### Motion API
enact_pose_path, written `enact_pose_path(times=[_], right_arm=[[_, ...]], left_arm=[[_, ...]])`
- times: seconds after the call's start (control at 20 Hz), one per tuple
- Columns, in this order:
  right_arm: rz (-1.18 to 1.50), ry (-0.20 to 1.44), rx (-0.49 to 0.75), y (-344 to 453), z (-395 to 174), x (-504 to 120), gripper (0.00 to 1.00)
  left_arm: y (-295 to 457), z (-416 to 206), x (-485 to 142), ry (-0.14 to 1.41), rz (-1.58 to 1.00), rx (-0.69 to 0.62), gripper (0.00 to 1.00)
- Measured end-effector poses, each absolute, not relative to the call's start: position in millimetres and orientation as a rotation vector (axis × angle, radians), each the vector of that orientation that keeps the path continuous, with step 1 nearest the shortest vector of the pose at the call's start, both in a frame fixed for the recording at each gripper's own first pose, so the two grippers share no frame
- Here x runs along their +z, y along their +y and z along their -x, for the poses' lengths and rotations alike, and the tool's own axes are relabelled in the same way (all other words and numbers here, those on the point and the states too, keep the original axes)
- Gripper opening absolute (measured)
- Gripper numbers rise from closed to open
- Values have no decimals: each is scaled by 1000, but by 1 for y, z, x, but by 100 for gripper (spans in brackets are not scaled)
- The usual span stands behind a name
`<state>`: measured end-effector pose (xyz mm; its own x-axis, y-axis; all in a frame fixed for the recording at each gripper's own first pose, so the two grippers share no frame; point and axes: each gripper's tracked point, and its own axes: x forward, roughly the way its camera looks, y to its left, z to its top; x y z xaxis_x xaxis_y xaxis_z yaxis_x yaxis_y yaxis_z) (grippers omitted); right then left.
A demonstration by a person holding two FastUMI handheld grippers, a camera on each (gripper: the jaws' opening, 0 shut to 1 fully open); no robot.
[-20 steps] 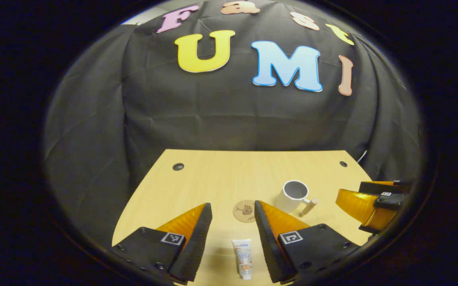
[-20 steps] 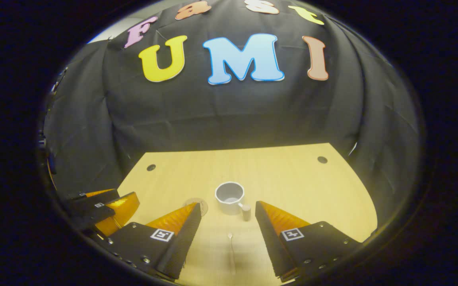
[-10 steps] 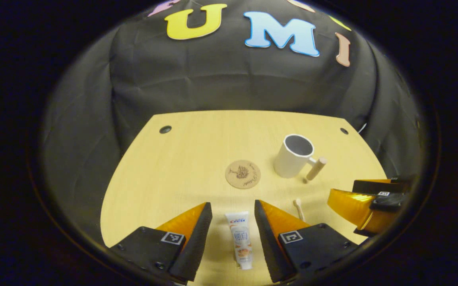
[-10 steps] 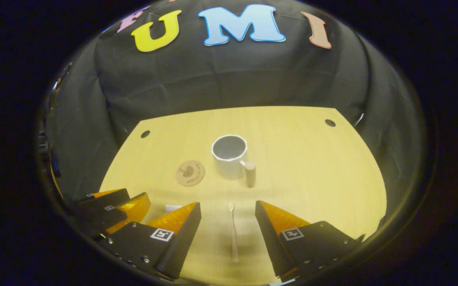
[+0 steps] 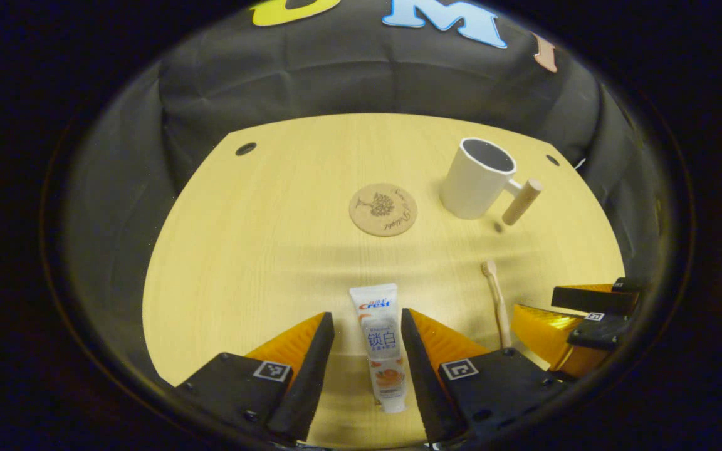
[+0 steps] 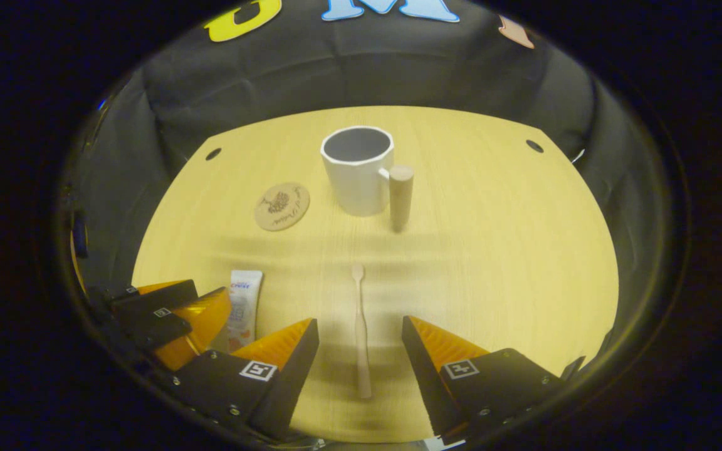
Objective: Put the toothbrush and toothpaste on the desktop into the cup, then pick up the cup and place it on the coaster on the desktop.
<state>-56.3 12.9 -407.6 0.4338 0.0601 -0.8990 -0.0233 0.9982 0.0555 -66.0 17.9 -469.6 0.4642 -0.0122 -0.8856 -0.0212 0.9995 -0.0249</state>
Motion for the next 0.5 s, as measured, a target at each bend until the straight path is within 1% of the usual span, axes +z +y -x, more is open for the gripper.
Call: enact_pose_path(times=[0.05, 0.1, 0.2, 0.5], right_arm=[[-39, 1140, 50, 12, 58, -414, 80], [-35, 1161, 46, 11, 60, -420, 80], [-28, 1195, 42, 9, 64, -425, 80], [-22, 1272, 36, 8, 71, -443, 80]], left_arm=[[15, 68, -477, 1105, 41, 3, 63], [13, 68, -486, 1119, 43, 3, 78], [12, 70, -501, 1151, 43, 7, 71], [13, 83, -526, 1244, 73, 27, 71]])
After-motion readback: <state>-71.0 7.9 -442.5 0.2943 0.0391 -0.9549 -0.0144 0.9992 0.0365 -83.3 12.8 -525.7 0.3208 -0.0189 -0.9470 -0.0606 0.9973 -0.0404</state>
